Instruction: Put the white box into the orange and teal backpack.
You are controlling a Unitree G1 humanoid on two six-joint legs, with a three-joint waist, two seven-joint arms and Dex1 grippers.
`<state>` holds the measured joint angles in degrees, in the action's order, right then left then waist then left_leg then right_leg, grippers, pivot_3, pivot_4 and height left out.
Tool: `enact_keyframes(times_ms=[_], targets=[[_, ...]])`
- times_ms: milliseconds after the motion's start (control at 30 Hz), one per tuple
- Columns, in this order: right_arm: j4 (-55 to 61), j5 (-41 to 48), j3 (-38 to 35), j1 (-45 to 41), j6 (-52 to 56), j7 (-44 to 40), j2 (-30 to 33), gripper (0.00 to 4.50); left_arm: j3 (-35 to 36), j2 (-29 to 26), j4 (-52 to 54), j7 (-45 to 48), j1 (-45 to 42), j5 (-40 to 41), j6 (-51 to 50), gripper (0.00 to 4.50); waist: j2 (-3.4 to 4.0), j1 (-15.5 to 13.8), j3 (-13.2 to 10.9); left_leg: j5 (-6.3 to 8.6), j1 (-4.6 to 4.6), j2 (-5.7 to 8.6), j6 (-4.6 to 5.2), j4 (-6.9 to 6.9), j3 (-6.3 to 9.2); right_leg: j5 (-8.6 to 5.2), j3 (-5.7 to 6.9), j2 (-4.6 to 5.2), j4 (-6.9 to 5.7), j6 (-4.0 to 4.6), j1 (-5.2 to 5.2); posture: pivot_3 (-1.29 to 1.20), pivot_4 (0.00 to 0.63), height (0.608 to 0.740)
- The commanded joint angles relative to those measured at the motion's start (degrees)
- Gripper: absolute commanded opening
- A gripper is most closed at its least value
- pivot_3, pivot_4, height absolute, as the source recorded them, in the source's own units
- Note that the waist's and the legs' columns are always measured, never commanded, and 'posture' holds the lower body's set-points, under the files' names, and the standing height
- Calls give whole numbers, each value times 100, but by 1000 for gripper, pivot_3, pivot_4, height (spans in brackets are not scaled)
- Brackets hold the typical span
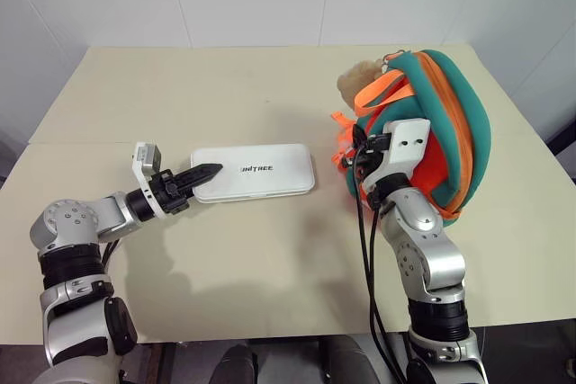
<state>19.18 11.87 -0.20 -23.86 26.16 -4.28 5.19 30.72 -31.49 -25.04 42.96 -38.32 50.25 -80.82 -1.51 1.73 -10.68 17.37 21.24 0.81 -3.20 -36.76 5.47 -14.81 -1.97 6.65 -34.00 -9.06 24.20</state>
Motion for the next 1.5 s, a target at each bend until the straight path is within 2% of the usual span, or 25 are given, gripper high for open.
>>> enact_keyframes(times_ms=[33, 433, 700, 767, 967, 1267, 1433, 1500], targets=[[691, 477, 130, 115, 119, -767, 333, 504, 332, -227, -144, -24, -316, 155, 273, 1336, 0, -4, 0, 0, 0, 0, 0, 1, 0, 0, 0, 0, 0, 0, 1, 0, 150, 740], [1950, 2653, -193, 146, 1284, -2621, 1750, 504, 444, -578, -951, -74, -748, 56, 698, 1336, -1, -8, 0, 0, 5, -2, 0, 24, -13, 0, 1, 1, 8, 0, 15, 0, 150, 740], [2126, 4227, -664, -48, 1705, -3414, 2612, 504, 281, -1060, -1398, 200, -886, -165, 1093, 1335, -1, -13, 0, 0, 5, -6, 1, 34, -25, -1, 1, 1, 10, 1, 24, 0, 150, 740], [2167, 4538, -736, -22, 1725, -3867, 2947, 504, 201, -1162, -1516, 296, -940, -232, 1191, 1335, -1, -22, 0, 0, 5, -6, 1, 34, -26, -1, 1, 1, 11, 1, 24, 0, 150, 740], [2120, 5410, -982, -64, 1770, -4606, 3596, 504, 25, -1271, -1708, 545, -1058, -368, 1327, 1335, -3, -28, 0, 2, 7, -6, 3, 35, -35, 0, 3, 4, 15, 1, 24, 0, 150, 740], [1741, 5487, -1012, -310, 1690, -5967, 4596, 504, -401, -1391, -1894, 1034, -1241, -590, 1427, 1335, -6, -19, 0, 12, 6, -8, 22, 26, -42, 0, 4, 2, 11, 0, 25, 0, 150, 740], [1076, 4707, -810, -153, 1304, -6786, 4849, 504, -684, -1566, -1527, 1815, -1166, -607, 1633, 1335, -7, -29, -1, 12, 7, -7, 22, 21, -49, 0, 4, 3, 11, 0, 25, 0, 150, 740], [874, 4533, -750, -206, 1224, -6934, 4834, 504, -549, -1602, -1204, 2242, -1007, -509, 2076, 1335, -8, -13, -2, 12, 10, -9, 22, 16, -51, 0, 3, 2, 11, 0, 25, 0, 150, 740]])
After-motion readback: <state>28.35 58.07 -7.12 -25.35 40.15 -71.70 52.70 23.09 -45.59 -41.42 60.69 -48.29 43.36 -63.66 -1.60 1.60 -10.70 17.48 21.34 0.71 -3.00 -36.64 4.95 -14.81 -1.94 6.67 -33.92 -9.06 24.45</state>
